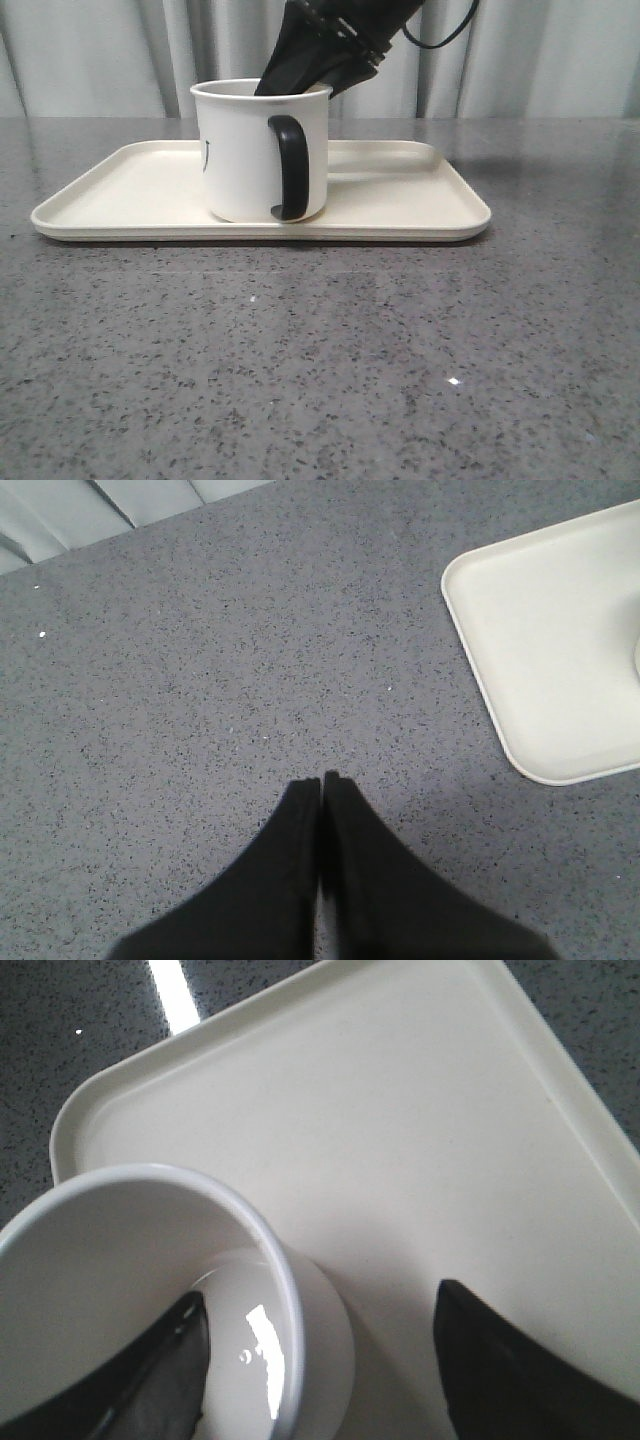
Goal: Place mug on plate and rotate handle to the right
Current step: 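Close the right gripper on the rim and lift the mug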
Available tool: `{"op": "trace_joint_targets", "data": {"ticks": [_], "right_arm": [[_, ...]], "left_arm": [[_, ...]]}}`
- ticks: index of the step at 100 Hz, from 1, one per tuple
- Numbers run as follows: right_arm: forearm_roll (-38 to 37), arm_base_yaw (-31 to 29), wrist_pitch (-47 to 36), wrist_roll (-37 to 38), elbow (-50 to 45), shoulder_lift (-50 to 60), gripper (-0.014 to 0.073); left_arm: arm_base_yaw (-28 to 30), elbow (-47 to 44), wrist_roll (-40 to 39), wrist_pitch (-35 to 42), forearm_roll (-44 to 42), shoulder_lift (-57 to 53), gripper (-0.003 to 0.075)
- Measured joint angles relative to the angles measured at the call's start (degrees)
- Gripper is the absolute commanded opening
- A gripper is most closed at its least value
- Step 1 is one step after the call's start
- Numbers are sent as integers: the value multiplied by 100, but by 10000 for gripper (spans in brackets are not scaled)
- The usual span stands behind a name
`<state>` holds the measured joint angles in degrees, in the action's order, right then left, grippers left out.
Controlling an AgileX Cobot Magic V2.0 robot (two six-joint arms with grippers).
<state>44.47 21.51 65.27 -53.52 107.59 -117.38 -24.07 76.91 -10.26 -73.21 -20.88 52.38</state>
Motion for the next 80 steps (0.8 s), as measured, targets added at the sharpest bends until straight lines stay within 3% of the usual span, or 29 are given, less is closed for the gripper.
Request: {"op": "trace_joint_targets", "data": {"ticks": [19,36,61,80], "right_arm": [[0,0,0,0,0,0,459],[0,0,0,15,0,0,322],[0,0,27,15,0,0,199],[0,0,44,15,0,0,-1]], "left_arm": [[0,0,0,0,0,0,-20],[0,0,0,0,0,0,-20],[0,0,0,0,0,0,-20],[0,0,0,0,0,0,-20]]}}
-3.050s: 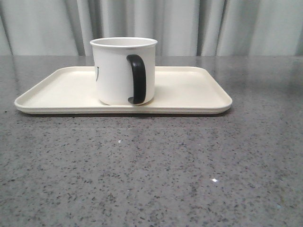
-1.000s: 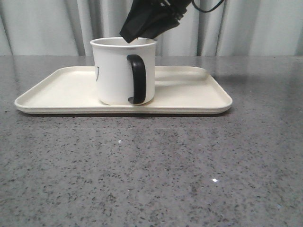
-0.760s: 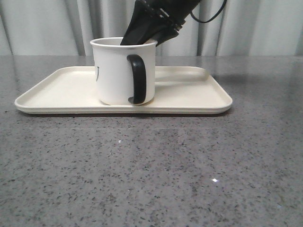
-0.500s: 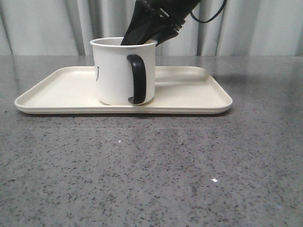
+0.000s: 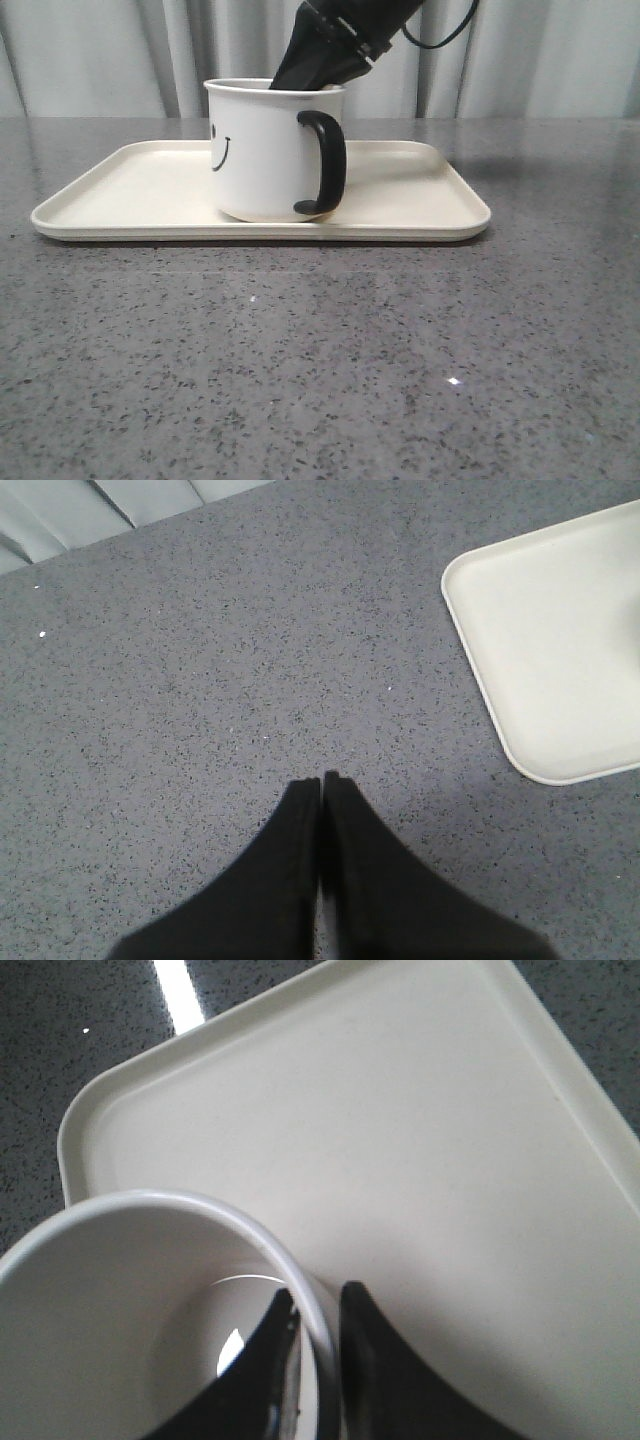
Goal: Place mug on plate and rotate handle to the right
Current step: 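Close the right gripper on the rim and lift the mug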
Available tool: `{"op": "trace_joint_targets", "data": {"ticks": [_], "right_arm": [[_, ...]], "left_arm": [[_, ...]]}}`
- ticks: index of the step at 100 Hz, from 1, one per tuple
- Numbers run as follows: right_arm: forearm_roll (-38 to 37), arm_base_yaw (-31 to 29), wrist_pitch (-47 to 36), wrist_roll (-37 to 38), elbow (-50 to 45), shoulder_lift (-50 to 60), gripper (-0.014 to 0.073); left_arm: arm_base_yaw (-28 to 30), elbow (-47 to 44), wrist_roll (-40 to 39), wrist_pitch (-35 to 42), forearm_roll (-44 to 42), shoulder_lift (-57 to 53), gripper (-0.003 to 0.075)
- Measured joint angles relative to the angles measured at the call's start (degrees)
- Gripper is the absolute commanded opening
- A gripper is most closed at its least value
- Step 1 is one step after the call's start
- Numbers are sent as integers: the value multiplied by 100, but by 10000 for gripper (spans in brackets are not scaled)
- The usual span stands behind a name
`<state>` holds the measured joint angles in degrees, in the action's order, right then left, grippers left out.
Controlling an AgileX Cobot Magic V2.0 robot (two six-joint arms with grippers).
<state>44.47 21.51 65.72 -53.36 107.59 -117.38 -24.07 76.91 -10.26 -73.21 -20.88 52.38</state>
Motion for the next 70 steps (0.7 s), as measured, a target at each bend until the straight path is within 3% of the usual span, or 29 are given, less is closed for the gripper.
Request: {"op": "trace_joint_targets", "data": {"ticks": [6,34,70], "right_arm": [[-9,0,10,0,0,0,-77],[-22,0,191,-15,165,0,-61],[-346,0,522,-173,1797,0,-64]], "left_arm": [[0,0,0,0,0,0,-20],[0,0,0,0,0,0,-20],[0,0,0,0,0,0,-20]]}}
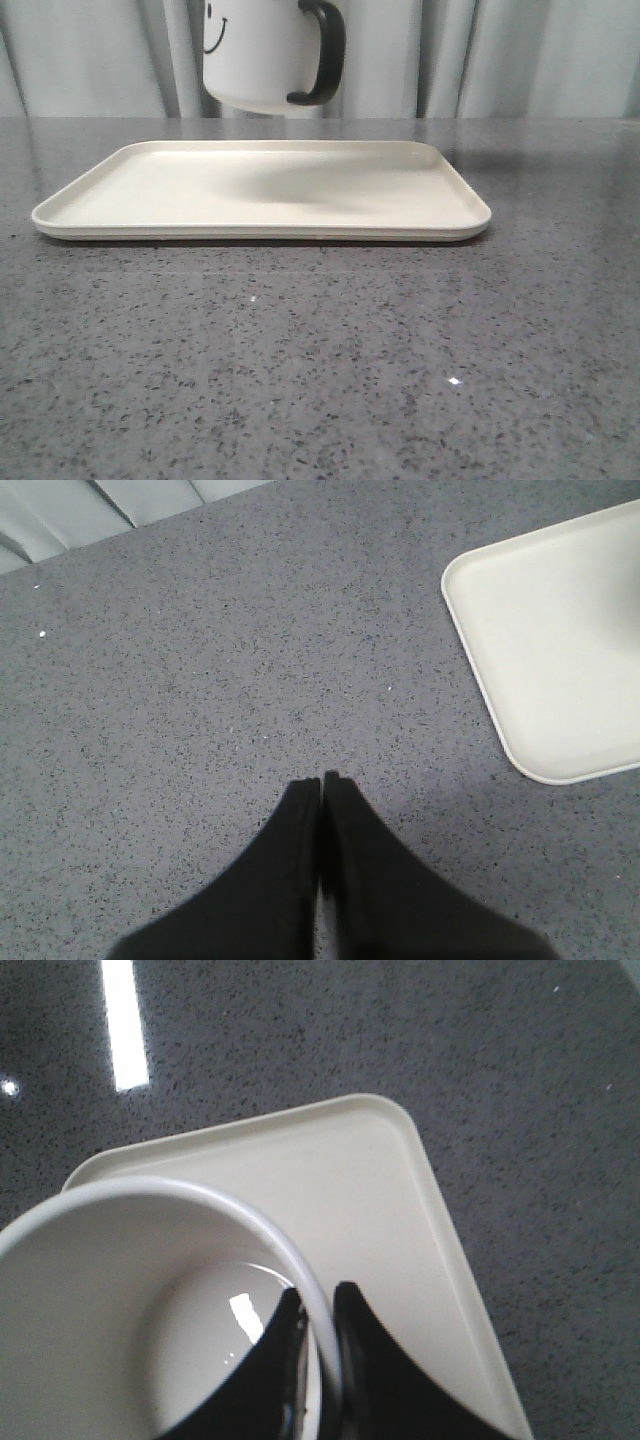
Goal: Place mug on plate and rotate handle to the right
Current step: 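Close the right gripper on the rim and lift the mug, then rotate the lifted mug with the right gripper, turning its handle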
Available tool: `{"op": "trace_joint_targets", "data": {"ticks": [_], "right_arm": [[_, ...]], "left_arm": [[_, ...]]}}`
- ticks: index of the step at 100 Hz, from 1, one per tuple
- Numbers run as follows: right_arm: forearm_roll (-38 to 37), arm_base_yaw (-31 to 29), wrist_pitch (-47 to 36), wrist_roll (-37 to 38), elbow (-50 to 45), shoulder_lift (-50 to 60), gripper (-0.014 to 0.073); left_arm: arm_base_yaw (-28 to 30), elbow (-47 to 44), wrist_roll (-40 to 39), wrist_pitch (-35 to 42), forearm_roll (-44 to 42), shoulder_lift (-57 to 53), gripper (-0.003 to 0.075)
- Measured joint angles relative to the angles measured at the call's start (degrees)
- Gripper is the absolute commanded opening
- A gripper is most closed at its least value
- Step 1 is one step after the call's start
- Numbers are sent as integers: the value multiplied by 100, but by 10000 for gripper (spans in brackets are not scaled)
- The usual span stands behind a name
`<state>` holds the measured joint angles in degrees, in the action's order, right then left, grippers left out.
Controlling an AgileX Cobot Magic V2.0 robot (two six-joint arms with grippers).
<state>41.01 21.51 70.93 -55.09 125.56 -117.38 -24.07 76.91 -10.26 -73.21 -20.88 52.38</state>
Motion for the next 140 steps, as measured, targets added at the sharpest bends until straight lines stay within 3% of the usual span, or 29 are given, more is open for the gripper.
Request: {"op": "trace_joint_targets", "data": {"ticks": [57,95,140], "right_arm": [[126,320,57,-126,332,0,-64],[-1446,481,69,-149,332,0,-64],[-1483,578,89,-289,332,0,-64]], "left_arm": [[0,0,0,0,0,0,-20],[0,0,0,0,0,0,-20],[0,0,0,0,0,0,-20]]}}
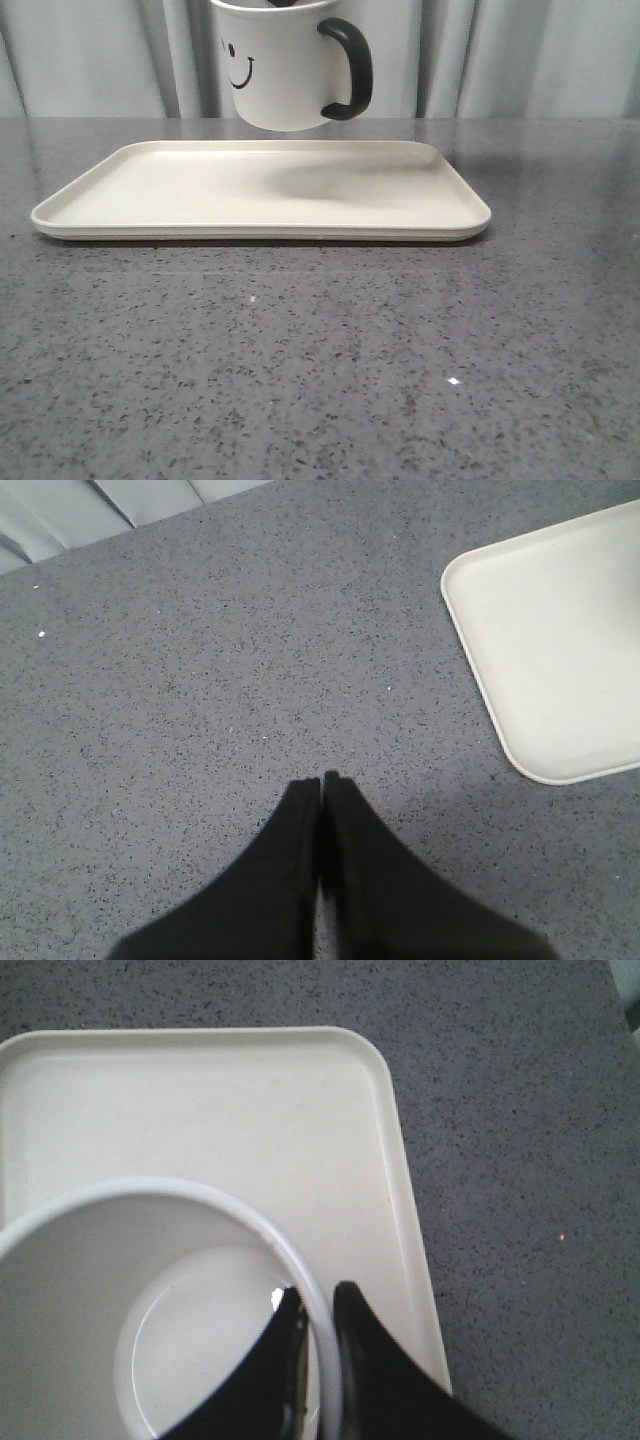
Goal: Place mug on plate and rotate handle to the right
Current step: 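Rotate the lifted mug with the right gripper, turning its handle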
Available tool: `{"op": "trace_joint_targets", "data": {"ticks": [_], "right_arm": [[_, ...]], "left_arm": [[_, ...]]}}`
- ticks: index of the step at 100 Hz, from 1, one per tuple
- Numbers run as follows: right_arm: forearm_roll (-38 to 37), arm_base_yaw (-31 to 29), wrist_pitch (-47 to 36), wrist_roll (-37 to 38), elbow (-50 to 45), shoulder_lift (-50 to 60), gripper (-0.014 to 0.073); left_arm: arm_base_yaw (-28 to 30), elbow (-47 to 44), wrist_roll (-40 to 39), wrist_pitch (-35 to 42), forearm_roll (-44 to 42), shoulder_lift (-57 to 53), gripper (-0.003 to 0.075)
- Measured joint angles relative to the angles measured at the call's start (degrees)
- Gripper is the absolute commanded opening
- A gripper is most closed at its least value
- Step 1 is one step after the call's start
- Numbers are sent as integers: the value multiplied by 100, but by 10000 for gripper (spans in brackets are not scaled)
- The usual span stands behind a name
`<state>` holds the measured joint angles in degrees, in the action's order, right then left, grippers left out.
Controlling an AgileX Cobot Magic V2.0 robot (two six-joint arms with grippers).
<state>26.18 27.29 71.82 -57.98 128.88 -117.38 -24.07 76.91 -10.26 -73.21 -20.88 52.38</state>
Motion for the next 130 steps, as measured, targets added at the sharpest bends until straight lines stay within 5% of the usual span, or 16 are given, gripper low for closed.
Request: {"op": "trace_joint_targets", "data": {"ticks": [23,130], "right_arm": [[661,0,0,-195,0,0,-64],[885,-139,0,-321,-318,0,-65]], "left_arm": [[0,0,0,0,0,0,-20],[0,0,0,0,0,0,-20]]}}
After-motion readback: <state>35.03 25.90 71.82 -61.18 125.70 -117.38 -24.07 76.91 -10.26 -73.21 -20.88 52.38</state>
